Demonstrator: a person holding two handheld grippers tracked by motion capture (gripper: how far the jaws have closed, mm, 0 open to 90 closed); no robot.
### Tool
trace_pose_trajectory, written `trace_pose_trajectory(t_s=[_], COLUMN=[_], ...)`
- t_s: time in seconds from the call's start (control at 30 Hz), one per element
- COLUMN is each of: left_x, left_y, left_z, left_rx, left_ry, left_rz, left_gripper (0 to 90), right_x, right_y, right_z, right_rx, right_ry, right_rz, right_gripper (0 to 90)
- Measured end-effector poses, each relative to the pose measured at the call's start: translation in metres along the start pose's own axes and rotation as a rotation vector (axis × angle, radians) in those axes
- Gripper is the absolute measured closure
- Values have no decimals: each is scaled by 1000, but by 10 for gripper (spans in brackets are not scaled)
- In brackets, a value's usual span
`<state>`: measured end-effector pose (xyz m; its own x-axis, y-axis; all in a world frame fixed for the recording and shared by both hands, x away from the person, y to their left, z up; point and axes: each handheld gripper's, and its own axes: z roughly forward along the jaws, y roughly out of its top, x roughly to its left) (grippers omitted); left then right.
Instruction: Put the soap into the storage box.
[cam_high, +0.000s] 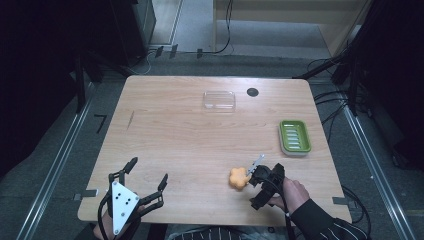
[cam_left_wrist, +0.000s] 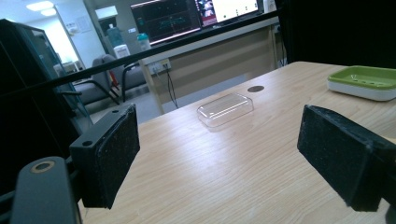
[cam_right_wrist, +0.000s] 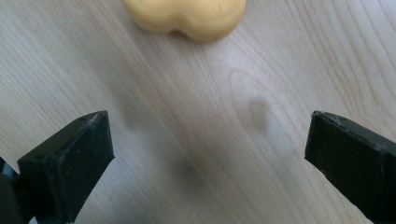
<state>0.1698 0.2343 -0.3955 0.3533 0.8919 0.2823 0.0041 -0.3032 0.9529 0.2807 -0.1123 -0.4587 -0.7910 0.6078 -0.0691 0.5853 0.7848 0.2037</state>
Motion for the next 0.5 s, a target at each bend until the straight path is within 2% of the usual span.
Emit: trace_pose_trajectory(t_s=[0.27, 0.5], left_x=[-1, -1], left_y=[1, 1], left_z=[1, 3], left_rx=[-1, -4], left_ry=[-6, -16], left_rz=[4, 6], left_gripper=[130, 130], right_x=[2, 2], right_y=[14, 24], right_z=[4, 5], right_rx=[-8, -31], right_ry=[14, 19], right_rz=[-13, 17], right_gripper=[12, 12])
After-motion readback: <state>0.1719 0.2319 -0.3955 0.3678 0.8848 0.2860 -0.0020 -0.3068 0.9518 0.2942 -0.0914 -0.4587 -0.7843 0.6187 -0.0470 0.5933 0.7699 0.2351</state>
